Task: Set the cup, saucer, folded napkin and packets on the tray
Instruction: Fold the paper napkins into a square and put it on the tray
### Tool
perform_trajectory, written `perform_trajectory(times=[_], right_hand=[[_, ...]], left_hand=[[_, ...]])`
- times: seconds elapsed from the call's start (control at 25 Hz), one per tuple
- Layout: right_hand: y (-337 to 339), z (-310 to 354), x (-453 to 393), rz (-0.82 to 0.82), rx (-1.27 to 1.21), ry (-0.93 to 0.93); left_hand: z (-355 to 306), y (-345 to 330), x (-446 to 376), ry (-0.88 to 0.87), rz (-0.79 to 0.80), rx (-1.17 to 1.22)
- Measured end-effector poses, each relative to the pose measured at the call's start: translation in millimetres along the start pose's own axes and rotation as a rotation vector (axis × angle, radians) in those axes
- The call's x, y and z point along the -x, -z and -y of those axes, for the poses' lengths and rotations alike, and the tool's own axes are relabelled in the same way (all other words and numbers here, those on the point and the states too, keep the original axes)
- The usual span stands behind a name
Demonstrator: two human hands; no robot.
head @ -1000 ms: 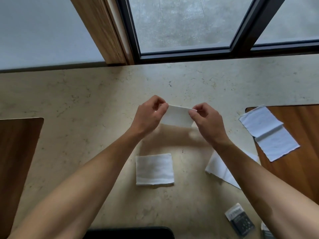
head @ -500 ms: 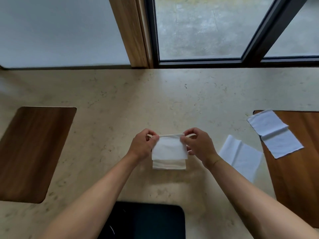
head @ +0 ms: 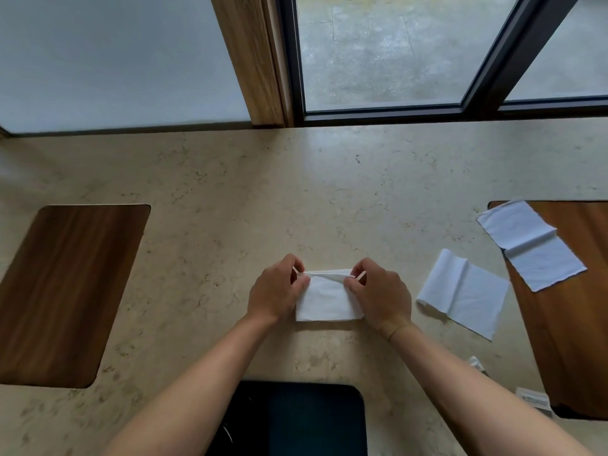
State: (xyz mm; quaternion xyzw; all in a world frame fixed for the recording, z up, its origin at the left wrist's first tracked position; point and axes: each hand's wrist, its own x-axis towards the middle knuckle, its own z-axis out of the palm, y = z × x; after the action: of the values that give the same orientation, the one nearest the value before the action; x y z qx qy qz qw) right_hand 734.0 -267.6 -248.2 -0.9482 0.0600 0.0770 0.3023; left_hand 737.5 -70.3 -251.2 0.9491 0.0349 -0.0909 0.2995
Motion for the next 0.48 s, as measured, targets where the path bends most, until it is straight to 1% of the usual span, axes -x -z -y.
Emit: perform_trajectory(times=[0.12,0.24,0.36,0.48], right_hand=[[1,-4,3,-0.021,0.001,0.004],[12,-9,3,-0.067,-0.036,-0.041],[33,-21,0,-0.099,-0.054,-0.06],[61,-41,-3,-0.151,-0.055,-0.031]], left_hand=[[1,0,2,-0.011,-0.025,-0.1],[1,3,4,-0.004,-0.054,-0.141],[-8,8,5,-0.015,-0.094,-0.14],[-37,3,7,-0.09,-0.121,-0.093]])
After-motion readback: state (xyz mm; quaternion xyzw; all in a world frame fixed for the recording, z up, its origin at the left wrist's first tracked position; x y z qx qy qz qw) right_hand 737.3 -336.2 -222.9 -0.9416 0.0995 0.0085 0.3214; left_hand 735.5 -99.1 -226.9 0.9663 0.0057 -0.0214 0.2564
